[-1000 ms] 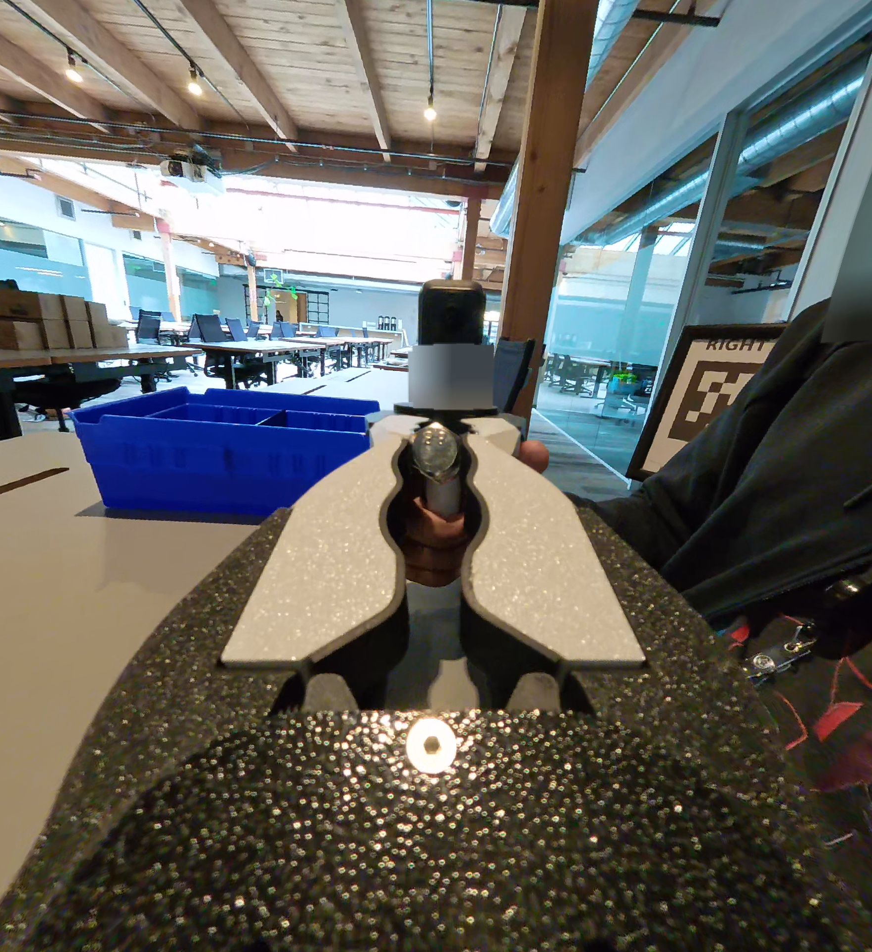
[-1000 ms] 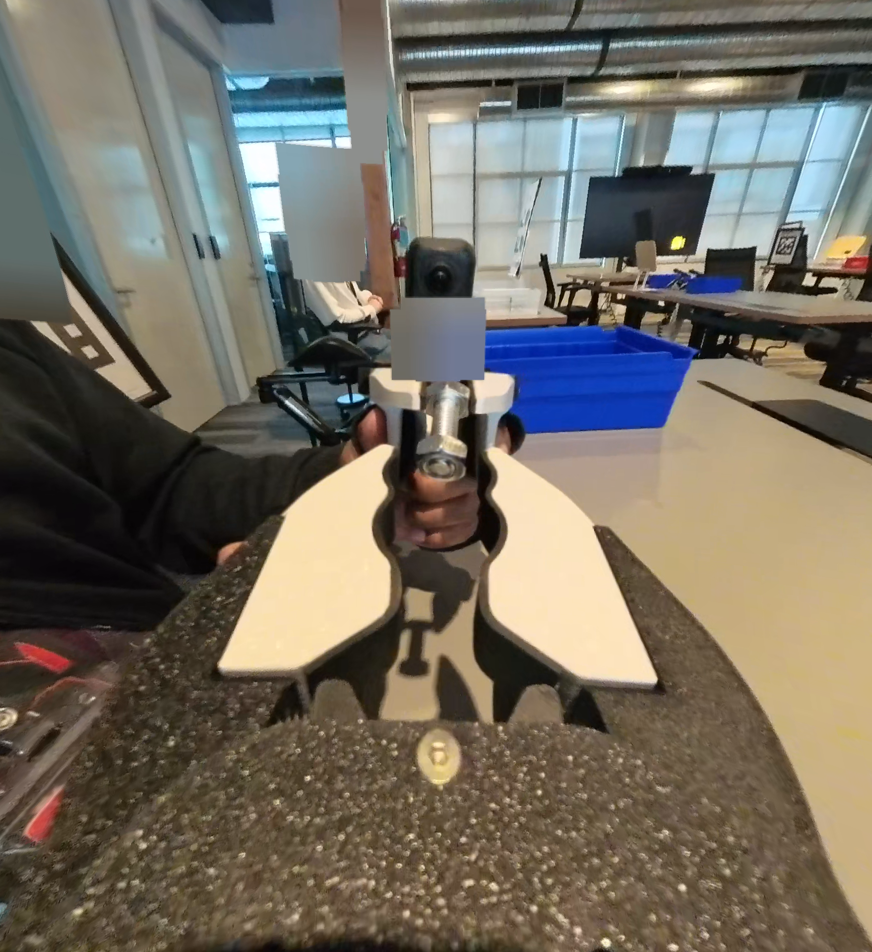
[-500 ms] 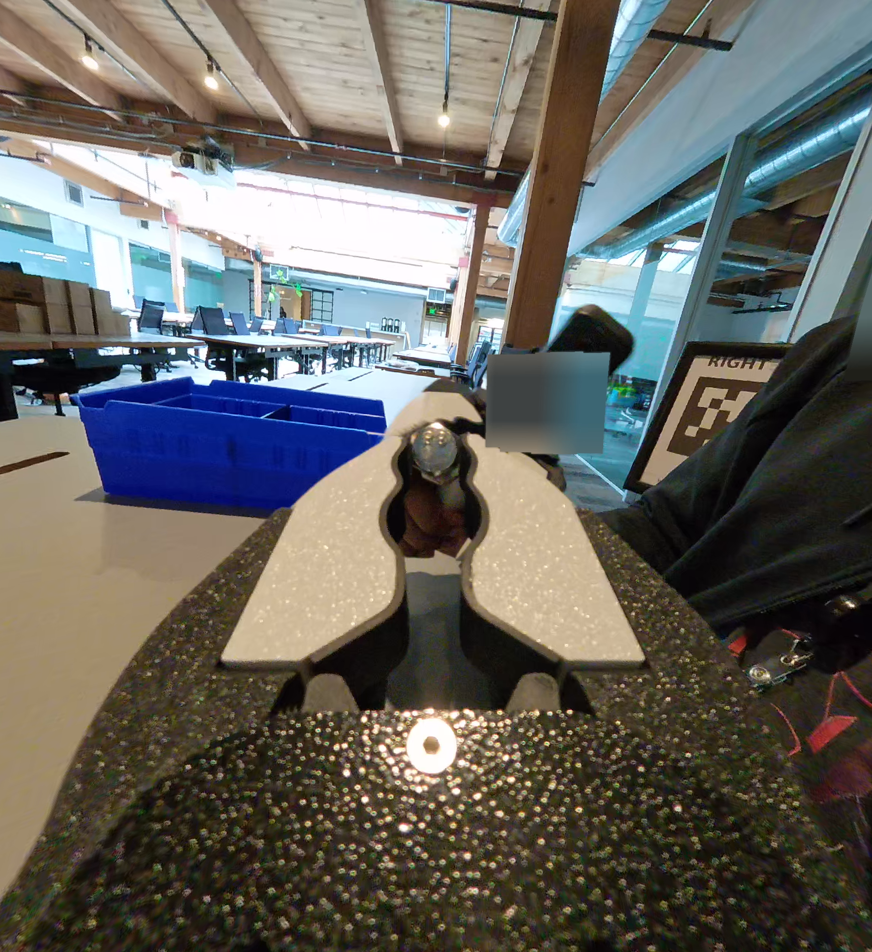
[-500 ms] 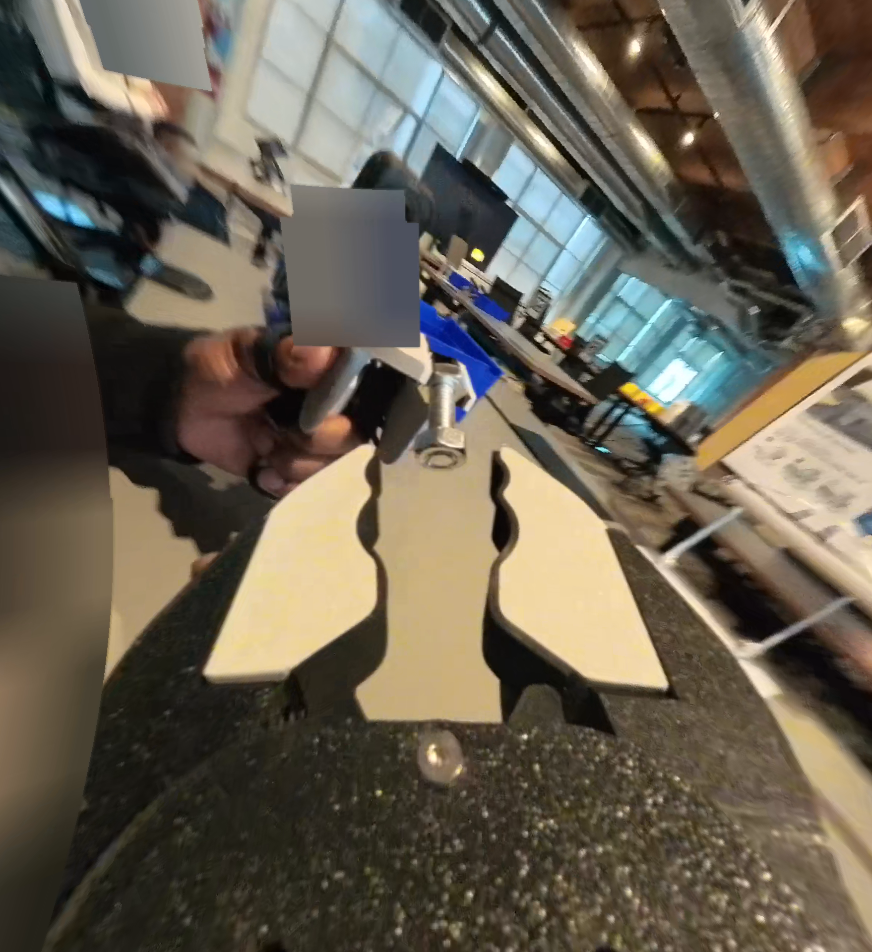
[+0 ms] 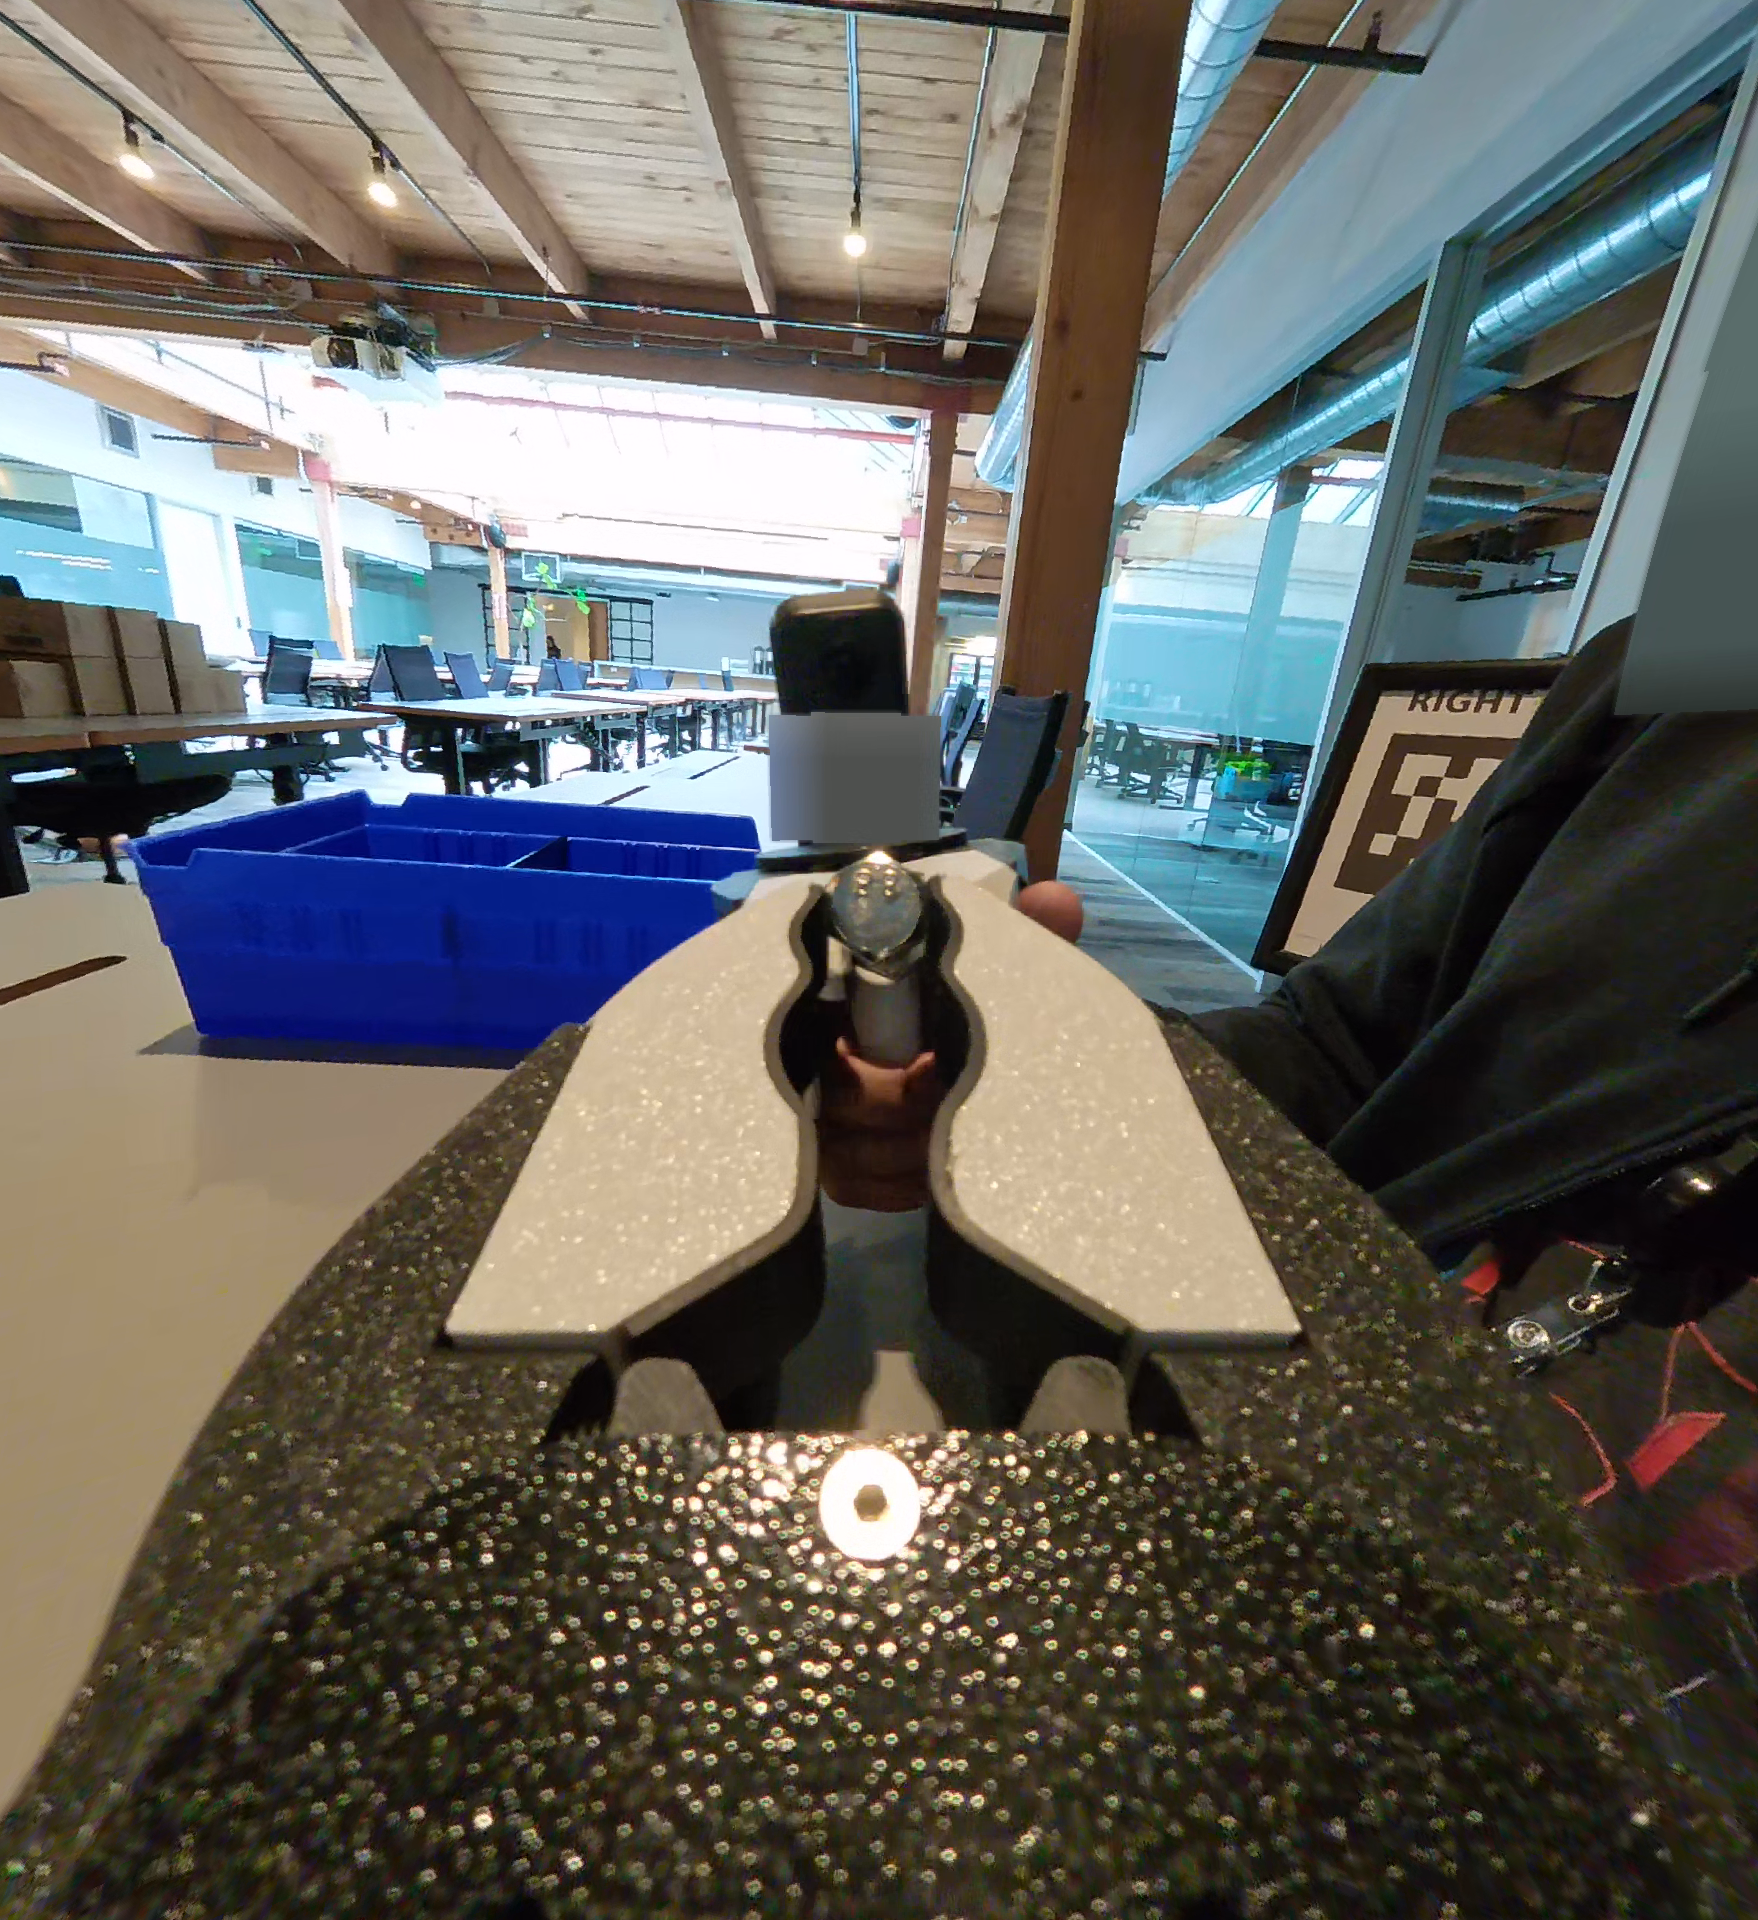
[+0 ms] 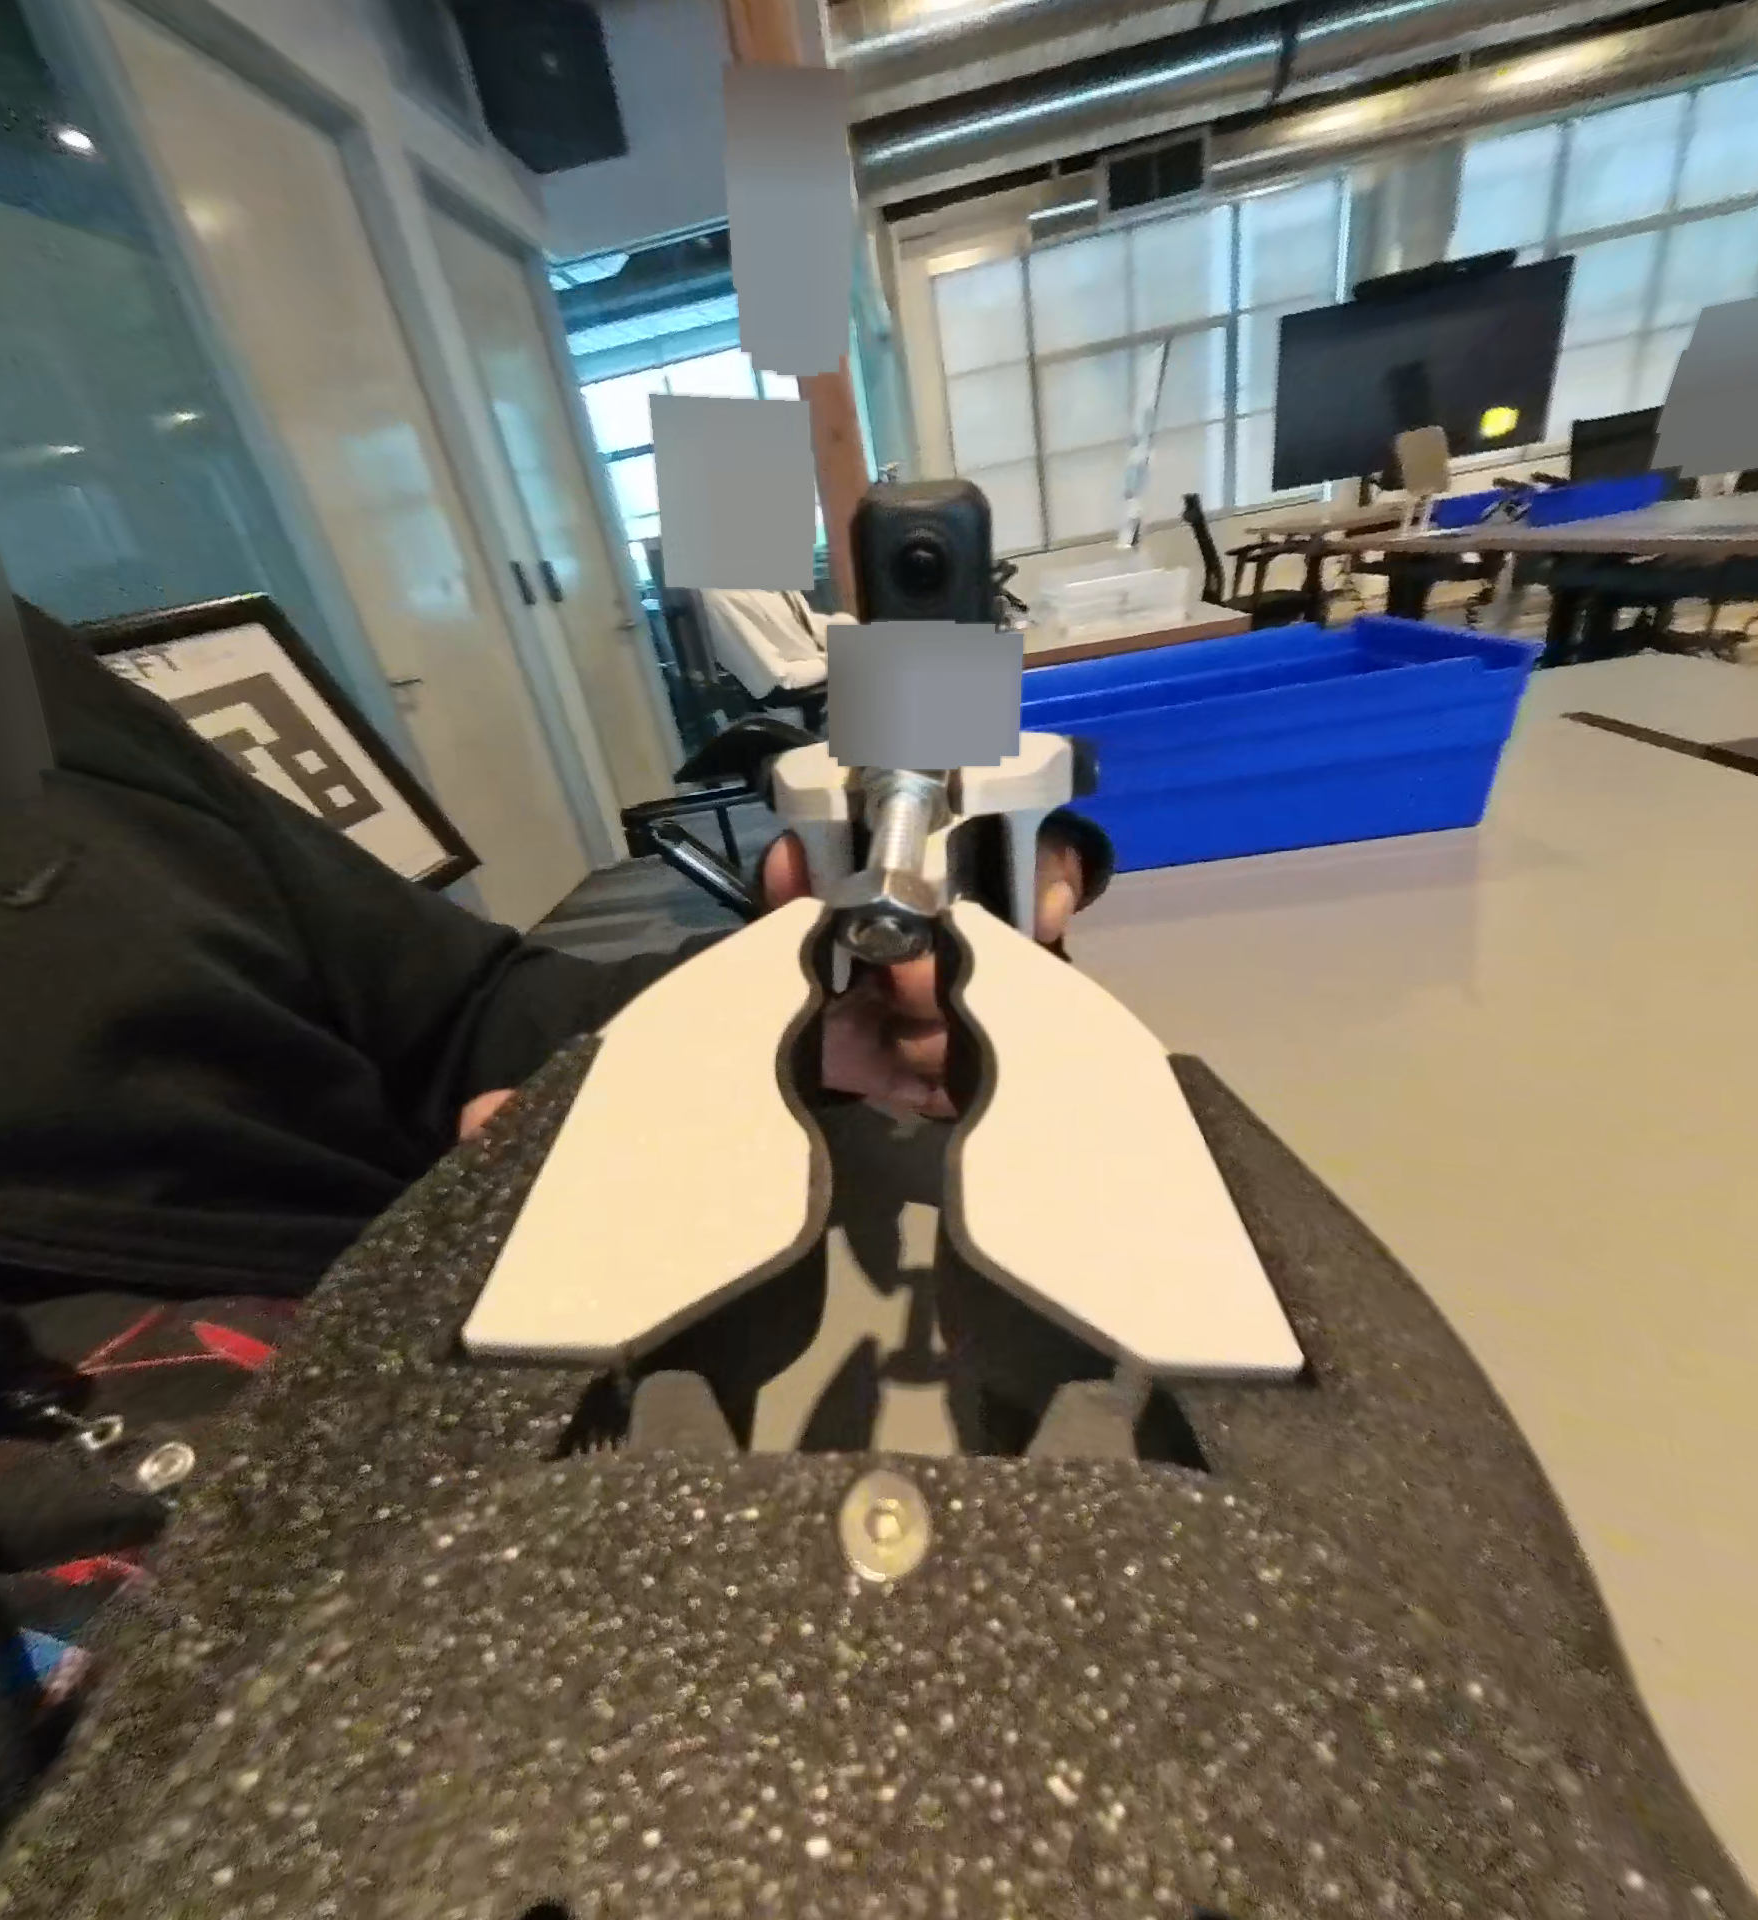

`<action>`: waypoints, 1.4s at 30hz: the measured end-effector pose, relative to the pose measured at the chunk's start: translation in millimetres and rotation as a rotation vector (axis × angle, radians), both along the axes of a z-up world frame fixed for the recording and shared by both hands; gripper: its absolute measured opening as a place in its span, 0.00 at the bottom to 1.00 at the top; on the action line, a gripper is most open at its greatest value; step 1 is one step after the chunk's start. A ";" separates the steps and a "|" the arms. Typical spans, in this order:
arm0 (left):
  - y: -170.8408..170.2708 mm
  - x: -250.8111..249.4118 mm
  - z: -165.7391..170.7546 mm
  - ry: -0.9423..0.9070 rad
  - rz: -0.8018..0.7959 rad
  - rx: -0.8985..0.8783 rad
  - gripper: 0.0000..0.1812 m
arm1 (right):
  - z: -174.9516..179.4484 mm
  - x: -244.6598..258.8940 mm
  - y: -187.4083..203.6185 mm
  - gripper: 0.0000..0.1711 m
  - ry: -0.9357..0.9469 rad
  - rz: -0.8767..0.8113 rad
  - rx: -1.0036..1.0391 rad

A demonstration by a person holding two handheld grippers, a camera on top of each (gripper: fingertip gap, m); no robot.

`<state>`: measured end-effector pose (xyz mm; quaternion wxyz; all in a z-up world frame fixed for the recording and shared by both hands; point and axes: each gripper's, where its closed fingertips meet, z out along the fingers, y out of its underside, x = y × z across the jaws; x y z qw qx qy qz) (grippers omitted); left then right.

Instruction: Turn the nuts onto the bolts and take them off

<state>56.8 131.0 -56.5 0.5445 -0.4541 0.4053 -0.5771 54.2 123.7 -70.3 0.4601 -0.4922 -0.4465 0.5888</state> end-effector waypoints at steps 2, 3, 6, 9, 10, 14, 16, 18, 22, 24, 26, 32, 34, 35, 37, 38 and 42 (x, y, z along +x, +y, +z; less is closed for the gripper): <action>1.1 -0.1 -0.4 0.001 0.006 -0.003 0.09 | 0.6 0.2 1.7 0.10 -0.001 -0.036 0.043; 2.7 -0.3 -1.5 0.005 0.009 -0.013 0.09 | -0.9 0.0 4.2 0.10 -0.022 -0.086 0.107; 6.3 -0.8 -4.1 0.002 -0.006 -0.065 0.09 | -5.9 -0.6 11.5 0.10 -0.114 -0.275 0.380; 8.7 -0.5 -6.9 0.000 -0.029 -0.115 0.09 | -8.6 1.1 17.4 0.10 -0.209 -0.465 0.692; 9.4 -0.3 -7.8 0.002 -0.030 -0.124 0.09 | -9.3 1.8 19.0 0.11 -0.234 -0.512 0.771; 6.3 -3.7 -0.9 -0.037 -0.034 -0.095 0.09 | -9.6 0.2 17.4 0.22 -0.228 -0.518 0.793; 5.7 -6.3 2.2 -0.056 -0.030 -0.083 0.09 | -8.6 -1.7 17.3 0.31 -0.187 -0.449 0.647; 5.6 -6.0 2.1 -0.050 -0.022 -0.073 0.09 | -4.1 -1.3 14.6 0.33 -0.119 -0.356 0.475; 1.6 -2.4 1.3 -0.026 -0.015 -0.030 0.09 | 7.7 4.7 9.5 0.29 0.013 -0.189 0.202; 0.3 -1.8 1.8 -0.021 -0.008 -0.009 0.09 | 8.9 5.8 9.3 0.27 0.043 -0.122 0.093; -0.2 -1.9 2.4 -0.019 0.005 0.010 0.09 | 7.5 5.3 8.4 0.25 0.048 -0.071 0.025; -1.8 0.9 0.5 0.006 0.019 0.040 0.09 | 3.4 1.8 0.3 0.10 0.023 -0.017 0.034; -0.7 0.8 -0.5 0.009 0.019 0.029 0.09 | 1.6 1.6 1.8 0.10 -0.005 -0.071 0.120; 0.4 0.7 -1.3 0.010 0.017 0.017 0.09 | 0.3 1.4 3.3 0.11 -0.025 -0.116 0.186; 3.5 0.8 -4.0 0.012 0.004 -0.028 0.09 | -2.8 1.5 7.8 0.10 -0.080 -0.235 0.364; 5.0 0.9 -5.6 0.010 -0.010 -0.060 0.09 | -4.4 1.9 10.2 0.10 -0.114 -0.302 0.473; 8.9 0.9 -8.5 0.005 -0.028 -0.119 0.10 | -7.6 2.9 16.3 0.11 -0.209 -0.501 0.796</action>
